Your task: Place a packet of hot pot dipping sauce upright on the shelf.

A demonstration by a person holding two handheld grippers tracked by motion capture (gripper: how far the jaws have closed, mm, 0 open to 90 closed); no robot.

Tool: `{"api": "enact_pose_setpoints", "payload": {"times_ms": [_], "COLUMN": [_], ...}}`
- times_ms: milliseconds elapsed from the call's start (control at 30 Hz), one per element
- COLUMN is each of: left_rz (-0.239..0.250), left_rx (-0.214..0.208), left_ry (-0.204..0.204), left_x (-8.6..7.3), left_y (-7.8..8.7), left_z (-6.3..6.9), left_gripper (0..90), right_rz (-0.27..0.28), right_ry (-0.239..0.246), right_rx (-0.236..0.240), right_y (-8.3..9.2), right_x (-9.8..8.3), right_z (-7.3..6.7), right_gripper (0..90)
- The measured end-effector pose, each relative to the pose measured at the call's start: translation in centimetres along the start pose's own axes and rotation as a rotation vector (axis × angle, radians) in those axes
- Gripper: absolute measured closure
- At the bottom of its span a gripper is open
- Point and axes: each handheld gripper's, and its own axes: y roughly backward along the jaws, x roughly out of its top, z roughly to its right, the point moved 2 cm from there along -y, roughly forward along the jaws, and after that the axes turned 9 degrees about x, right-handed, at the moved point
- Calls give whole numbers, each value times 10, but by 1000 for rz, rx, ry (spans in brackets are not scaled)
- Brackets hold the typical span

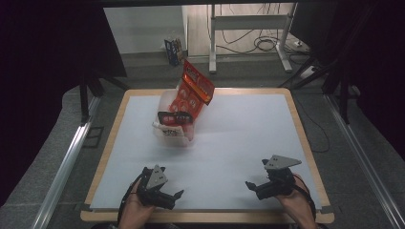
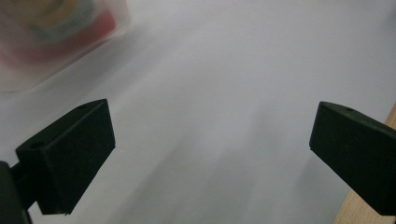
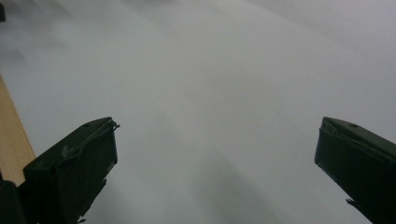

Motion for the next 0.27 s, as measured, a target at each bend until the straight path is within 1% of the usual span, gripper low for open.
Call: {"api": "enact_pose_setpoints", "payload": {"times_ms": [167,267], "left_rz": [1,1], "left_rx": [1,2], "left_ry": [-1,-1], "left_x": [0,0], "left_y": [0,0], "left_z": [0,0], "left_gripper": [2,2], "right_rz": [-17,-18], "right_ry": [-11,-13], "right_rx": [-11,-16], "right_y": [0,-1], "right_x": [-3,-4], "right_z": [2,3], "right_gripper": [0,0]}}
